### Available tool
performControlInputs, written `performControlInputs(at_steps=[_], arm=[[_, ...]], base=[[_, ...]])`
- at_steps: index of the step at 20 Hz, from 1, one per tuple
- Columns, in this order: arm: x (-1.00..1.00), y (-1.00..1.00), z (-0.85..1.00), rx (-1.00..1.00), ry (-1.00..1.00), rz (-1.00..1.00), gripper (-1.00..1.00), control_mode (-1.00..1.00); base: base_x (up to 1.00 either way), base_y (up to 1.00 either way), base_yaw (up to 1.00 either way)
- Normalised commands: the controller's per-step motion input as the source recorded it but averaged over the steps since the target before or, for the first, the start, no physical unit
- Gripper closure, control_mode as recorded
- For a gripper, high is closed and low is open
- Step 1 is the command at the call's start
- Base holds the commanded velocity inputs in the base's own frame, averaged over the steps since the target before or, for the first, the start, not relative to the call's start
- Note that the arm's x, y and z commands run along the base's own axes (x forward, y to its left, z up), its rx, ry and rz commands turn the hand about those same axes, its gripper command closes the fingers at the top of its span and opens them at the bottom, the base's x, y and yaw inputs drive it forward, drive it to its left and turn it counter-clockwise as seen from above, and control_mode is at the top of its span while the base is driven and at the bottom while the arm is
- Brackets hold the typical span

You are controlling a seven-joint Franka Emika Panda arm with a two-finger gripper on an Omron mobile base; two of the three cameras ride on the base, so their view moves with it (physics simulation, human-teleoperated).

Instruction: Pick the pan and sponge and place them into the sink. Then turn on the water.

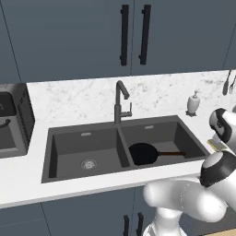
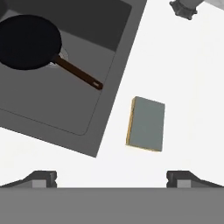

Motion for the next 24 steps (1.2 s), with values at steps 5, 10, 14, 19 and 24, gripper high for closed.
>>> performControlInputs(at_steps=[5, 10, 14, 19, 24], arm=[[0.37, -0.04, -0.17, 0.00, 0.02, 0.00, -1.00, -1.00], [0.27, -0.11, -0.19, 0.00, 0.02, -0.01, -1.00, -1.00], [0.13, -0.27, -0.22, 0.00, 0.06, -0.01, -1.00, -1.00], [0.11, -0.20, -0.18, 0.01, 0.09, 0.00, -1.00, -1.00], [0.11, -0.10, -0.23, 0.01, 0.14, 0.00, -1.00, -1.00]], base=[[0.00, 0.00, 0.00], [0.00, 0.00, 0.00], [0.00, 0.00, 0.00], [0.00, 0.00, 0.00], [0.00, 0.00, 0.00]])
